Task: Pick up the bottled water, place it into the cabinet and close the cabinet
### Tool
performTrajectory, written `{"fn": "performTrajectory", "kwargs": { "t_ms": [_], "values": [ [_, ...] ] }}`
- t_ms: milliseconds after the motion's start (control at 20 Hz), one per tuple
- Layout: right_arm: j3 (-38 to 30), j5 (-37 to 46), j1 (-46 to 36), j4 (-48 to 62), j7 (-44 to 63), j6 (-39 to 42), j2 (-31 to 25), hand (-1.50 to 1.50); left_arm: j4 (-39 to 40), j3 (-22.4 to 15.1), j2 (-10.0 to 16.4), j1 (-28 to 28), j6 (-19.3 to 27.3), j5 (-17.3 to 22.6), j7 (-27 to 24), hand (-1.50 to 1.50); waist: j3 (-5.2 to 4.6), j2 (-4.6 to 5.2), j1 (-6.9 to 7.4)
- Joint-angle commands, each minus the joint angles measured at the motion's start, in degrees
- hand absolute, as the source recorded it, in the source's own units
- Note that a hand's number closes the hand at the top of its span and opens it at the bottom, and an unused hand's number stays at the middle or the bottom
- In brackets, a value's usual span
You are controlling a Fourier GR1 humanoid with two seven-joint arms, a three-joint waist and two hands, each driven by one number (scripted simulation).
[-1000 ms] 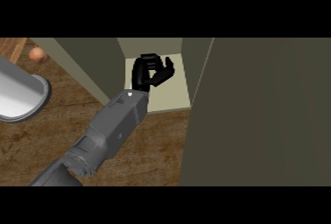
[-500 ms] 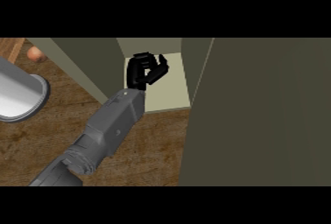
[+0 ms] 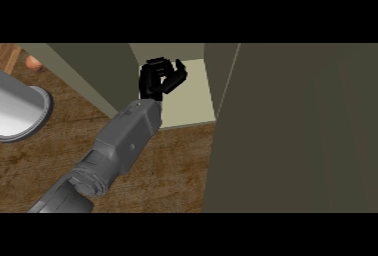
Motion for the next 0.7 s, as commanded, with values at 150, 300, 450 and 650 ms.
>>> {"fn": "performTrajectory", "kwargs": {
  "t_ms": [150,300,450,650],
  "values": [
    [0.66,1.42,0.16,-0.38,-0.35,0.07,1.07,-1.50,2.19,0.47,0.67,-1.34,0.35,-0.37,-2.44,-1.50,-0.03,0.28,-0.39],
    [0.16,-0.47,0.20,-0.87,0.22,0.56,0.42,-1.50,2.97,0.84,-0.49,-1.53,1.72,-0.23,-3.34,-1.50,-0.02,0.05,-0.67],
    [-0.55,-0.66,-1.33,1.35,-0.41,0.64,-0.14,-1.50,3.51,0.60,-0.31,-2.56,1.42,-0.61,-2.46,-1.50,0.02,0.41,-0.73],
    [0.31,0.31,-1.18,0.49,-0.52,0.96,0.37,-1.50,4.01,0.75,-0.58,-2.61,1.81,-0.68,-3.25,-1.50,0.00,0.52,-1.03]
  ]
}}
